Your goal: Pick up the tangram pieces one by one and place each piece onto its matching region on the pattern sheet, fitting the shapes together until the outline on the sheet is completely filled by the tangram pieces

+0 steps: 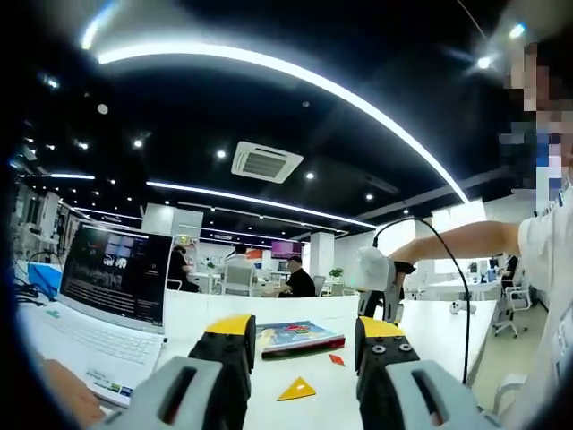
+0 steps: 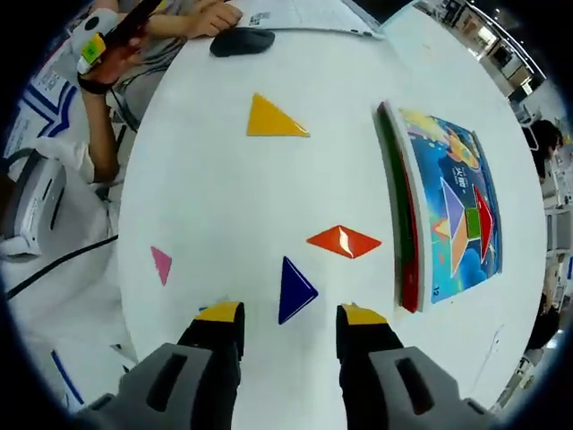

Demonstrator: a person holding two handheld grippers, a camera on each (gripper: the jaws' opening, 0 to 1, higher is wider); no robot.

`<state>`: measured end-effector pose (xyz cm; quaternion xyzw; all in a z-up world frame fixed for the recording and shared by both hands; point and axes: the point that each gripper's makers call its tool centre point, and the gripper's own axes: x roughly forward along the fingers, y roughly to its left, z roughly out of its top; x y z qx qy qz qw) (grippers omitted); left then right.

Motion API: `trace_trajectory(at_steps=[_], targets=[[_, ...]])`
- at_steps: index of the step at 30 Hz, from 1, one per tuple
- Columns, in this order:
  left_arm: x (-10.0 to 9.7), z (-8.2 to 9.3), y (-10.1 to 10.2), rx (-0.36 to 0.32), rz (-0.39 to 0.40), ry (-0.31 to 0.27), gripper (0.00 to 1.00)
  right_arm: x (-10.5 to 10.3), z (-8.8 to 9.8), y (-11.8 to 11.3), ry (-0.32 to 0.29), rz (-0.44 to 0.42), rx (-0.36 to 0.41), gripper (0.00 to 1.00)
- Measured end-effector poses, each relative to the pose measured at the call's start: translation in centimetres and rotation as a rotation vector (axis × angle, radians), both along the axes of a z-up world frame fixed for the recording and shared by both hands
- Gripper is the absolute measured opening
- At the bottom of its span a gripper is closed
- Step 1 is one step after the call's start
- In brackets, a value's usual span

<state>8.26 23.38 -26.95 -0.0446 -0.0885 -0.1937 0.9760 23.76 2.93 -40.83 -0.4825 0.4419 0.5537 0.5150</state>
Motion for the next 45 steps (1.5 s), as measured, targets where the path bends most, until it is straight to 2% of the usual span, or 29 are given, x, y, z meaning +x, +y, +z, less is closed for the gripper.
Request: trace_trajectory(at_steps=[2, 9, 17, 21, 22, 25, 28, 29, 37, 41, 43, 45], targets=[[0.2, -0.1, 0.2, -0.005, 0.003, 0.003, 0.46, -0.7, -0.7, 0.2, 0.006, -0.008, 0.002, 0.42], [0.5, -0.5, -0.1, -0.004, -0.002, 0.015, 0.46, 0.0, -2.0, -0.3, 0.008, -0.018, -0.040, 0.39], [0.7, -0.7, -0.8, 0.002, -0.015, 0.022, 0.46, 0.3, -1.7, -0.1, 0.008, -0.035, -0.028, 0.36], [0.6, -0.6, -0.7, 0.000, -0.013, 0.018, 0.45, 0.3, -1.7, 0.0, 0.005, -0.034, -0.046, 0.36], [0.6, -0.6, -0.6, -0.001, -0.011, 0.019, 0.45, 0.3, -1.7, 0.0, 0.004, -0.036, -0.050, 0.35], [0.5, -0.7, -0.4, -0.003, -0.007, 0.019, 0.45, 0.2, -1.6, -0.1, 0.005, -0.033, -0.060, 0.21], [0.4, -0.6, -0.4, -0.005, -0.008, 0.015, 0.45, 0.2, -1.7, -0.1, 0.004, -0.022, -0.067, 0.21], [0.4, -0.6, -0.4, -0.005, -0.009, 0.014, 0.45, 0.2, -1.7, -0.1, 0.005, -0.023, -0.068, 0.16], [0.3, -0.5, -0.2, -0.005, -0.006, 0.013, 0.45, 0.2, -1.7, 0.0, 0.003, 0.008, -0.067, 0.15], [0.5, -0.5, -0.1, -0.005, -0.006, 0.016, 0.45, 0.4, -1.3, 0.1, -0.001, 0.020, -0.049, 0.15], [0.5, -0.5, -0.1, -0.005, -0.006, 0.016, 0.45, 0.3, -0.7, 0.4, 0.022, 0.003, -0.019, 0.15], [0.5, -0.5, -0.1, -0.005, -0.006, 0.016, 0.45, 1.1, 0.6, 0.5, 0.017, -0.031, 0.019, 0.15]])
